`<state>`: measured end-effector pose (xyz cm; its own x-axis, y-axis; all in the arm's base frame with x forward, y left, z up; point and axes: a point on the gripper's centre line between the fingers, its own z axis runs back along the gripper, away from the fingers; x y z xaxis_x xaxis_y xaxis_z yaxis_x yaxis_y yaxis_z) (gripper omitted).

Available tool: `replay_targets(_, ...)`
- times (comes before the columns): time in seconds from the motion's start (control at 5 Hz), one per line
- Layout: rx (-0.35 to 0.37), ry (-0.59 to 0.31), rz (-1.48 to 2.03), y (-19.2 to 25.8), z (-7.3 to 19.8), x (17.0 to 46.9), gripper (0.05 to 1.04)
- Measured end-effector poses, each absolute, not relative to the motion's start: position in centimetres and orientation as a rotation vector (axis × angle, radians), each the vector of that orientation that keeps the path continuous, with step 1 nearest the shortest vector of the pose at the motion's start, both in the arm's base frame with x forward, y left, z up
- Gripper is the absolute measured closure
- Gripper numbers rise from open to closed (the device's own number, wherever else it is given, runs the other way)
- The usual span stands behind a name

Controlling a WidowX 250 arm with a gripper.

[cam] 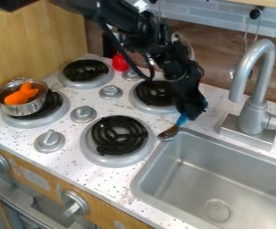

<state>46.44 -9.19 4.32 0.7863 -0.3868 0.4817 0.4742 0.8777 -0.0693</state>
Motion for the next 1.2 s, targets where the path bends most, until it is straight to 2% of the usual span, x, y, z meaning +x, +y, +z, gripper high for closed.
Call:
replay_targets(0.4, -0.200, -0.444, -0.447, -8.3, 3.1, 46.8, 0.655)
replay_targets(0.6, -0.195, -0.447, -0.427, -7.4, 3.1, 47.0, 0.589)
replay_targets(0.8, -0.196, -0.434, -0.424, -7.0, 3.0, 46.9, 0.270)
replay_targets(1.0, -0.187, -0.430, -0.449, -6.9, 2.8, 46.2, 0.072)
replay_targets(1.2, -0.171, -0.461, -0.465, -6.1, 5.0, 45.0, 0.074)
